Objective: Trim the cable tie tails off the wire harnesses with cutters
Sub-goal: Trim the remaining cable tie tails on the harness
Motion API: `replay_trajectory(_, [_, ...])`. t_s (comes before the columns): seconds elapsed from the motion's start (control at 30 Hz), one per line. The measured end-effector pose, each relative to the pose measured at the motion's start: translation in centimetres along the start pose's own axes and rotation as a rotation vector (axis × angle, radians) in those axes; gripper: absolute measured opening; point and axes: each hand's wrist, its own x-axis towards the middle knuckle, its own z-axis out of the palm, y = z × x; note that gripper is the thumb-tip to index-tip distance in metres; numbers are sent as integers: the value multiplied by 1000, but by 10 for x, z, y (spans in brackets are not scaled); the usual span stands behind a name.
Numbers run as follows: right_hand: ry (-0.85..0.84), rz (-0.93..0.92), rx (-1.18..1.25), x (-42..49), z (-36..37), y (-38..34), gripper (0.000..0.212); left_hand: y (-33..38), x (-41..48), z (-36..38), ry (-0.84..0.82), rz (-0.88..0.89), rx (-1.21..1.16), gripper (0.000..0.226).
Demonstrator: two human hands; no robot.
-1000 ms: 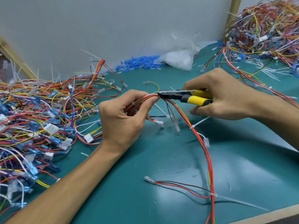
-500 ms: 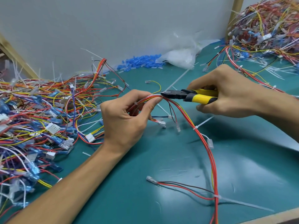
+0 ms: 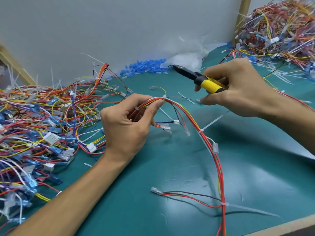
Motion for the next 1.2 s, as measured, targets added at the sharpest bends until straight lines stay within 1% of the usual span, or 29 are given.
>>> replay_trajectory(0.07, [22, -26, -118, 0, 2, 3, 28, -1, 1, 1, 13, -33, -32, 15])
replay_trajectory(0.13, [44, -28, -143, -1, 5, 3, 35, -2, 2, 1, 41, -74, -68, 14])
replay_trajectory(0.23, [94, 33, -94, 1, 12, 4, 39, -3, 5, 1, 98, -140, -114, 12])
replay_trajectory(0.3, [124, 97, -26, 4, 11, 5, 41, -4, 8, 0, 145, -180, -120, 16])
replay_trajectory(0.43, [156, 216, 140, 8, 4, 9, 34, -8, 13, -1, 247, -260, -140, 21])
replay_trajectory(0.57, [129, 236, 205, 10, 1, 9, 31, -10, 14, -1, 287, -281, -162, 20])
replay_trajectory(0.67, [47, 182, 212, 8, -2, 7, 27, -9, 15, -2, 307, -283, -181, 18])
replay_trajectory(0.8, [-93, 46, -7, 3, 2, 2, 40, -9, 17, -3, 319, -288, -197, 16])
replay_trajectory(0.9, [-210, -37, -36, -2, 6, -3, 32, -8, 16, -3, 314, -297, -205, 15])
replay_trajectory(0.97, [-265, -81, -39, -4, 9, -6, 31, -7, 15, -3, 306, -292, -207, 15])
replay_trajectory(1.2, [-271, -138, 49, -4, 8, -4, 31, -7, 16, -4, 299, -308, -184, 17])
